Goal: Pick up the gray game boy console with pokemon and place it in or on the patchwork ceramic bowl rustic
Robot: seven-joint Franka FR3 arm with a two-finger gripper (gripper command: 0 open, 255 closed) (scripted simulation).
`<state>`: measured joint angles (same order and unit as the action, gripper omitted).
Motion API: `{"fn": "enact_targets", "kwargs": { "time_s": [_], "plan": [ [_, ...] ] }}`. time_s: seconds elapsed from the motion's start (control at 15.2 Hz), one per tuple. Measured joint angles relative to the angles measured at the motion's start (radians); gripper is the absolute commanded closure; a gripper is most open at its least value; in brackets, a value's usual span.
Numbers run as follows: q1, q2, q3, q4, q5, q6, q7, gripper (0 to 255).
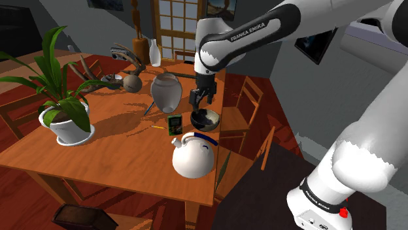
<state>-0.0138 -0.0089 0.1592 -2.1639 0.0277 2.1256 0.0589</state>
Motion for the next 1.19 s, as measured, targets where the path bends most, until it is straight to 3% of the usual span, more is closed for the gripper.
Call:
{"fn": "enact_targets", "kwargs": {
  "time_s": [0.53, 0.92, 1.19],
  "plan": [
    [0.027, 0.313, 0.002, 0.247, -0.059, 0.074, 0.071, 0],
    [0.053, 0.548, -0.014, 0.492, -0.092, 0.069, 0.098, 0],
    [0.057, 0.603, -0.019, 0.523, -0.099, 0.094, 0.100, 0]
  ]
}}
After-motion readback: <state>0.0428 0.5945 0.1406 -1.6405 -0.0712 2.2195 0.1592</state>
